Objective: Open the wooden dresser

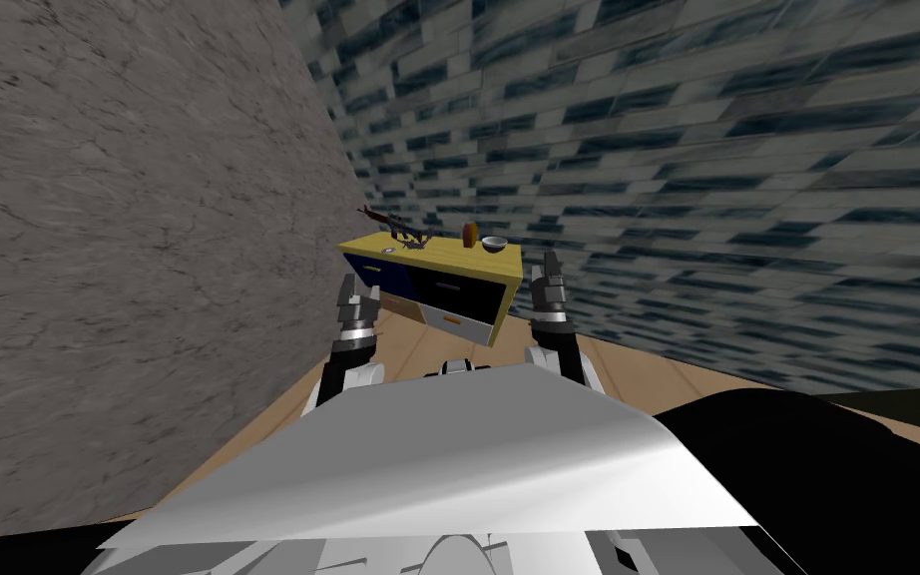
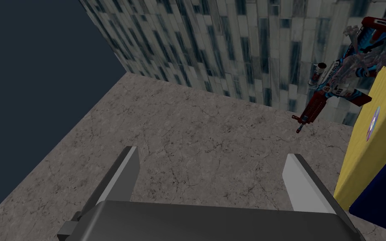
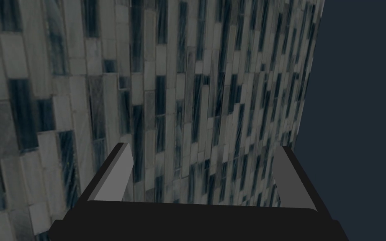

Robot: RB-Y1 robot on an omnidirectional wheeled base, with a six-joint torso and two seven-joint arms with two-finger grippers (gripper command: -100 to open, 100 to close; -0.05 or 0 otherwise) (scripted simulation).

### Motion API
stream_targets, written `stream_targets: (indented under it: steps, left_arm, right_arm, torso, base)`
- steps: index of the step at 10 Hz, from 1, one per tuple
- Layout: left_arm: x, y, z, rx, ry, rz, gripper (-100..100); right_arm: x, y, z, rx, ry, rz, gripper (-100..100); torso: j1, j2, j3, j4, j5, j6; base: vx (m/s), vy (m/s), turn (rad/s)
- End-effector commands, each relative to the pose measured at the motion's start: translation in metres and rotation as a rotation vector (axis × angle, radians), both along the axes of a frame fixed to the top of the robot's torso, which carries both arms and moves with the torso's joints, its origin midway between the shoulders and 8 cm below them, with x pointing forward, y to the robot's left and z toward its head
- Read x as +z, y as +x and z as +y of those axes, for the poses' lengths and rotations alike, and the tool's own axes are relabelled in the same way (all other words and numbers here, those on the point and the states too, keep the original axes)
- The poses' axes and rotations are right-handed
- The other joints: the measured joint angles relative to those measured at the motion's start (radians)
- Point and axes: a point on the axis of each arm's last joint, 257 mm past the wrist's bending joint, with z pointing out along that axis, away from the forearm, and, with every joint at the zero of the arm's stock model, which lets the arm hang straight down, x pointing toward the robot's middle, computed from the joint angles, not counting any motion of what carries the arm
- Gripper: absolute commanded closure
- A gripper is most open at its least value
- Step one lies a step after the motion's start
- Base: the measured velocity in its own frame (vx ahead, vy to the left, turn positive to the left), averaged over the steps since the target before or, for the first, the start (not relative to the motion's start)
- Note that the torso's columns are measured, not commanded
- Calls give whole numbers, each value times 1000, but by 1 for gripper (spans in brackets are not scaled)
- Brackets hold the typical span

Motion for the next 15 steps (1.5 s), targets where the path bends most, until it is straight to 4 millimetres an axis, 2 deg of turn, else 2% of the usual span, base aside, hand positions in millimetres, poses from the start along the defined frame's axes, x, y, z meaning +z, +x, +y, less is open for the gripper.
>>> stream_targets:
  steps: [1, 8, 15]
  left_arm:
    - [-24, 14, -6, -15, 29, 54, -100]
    - [-90, 49, -23, -42, 74, 198, -100]
    - [-148, 72, -43, -63, 92, 319, -100]
  right_arm:
    - [0, 0, 0, 0, 0, 0, 0]
    - [0, 0, 0, 0, 0, 0, 0]
    - [0, 0, 0, 0, 0, 0, 0]
  torso:
    - [0, 0, 0, 0, 0, 0]
    - [0, 1, 0, 0, 0, 0]
    - [0, 1, 0, 0, 0, 0]
  base:
    - [56, 15, -67]
    - [55, 20, -68]
    - [51, 20, -63]
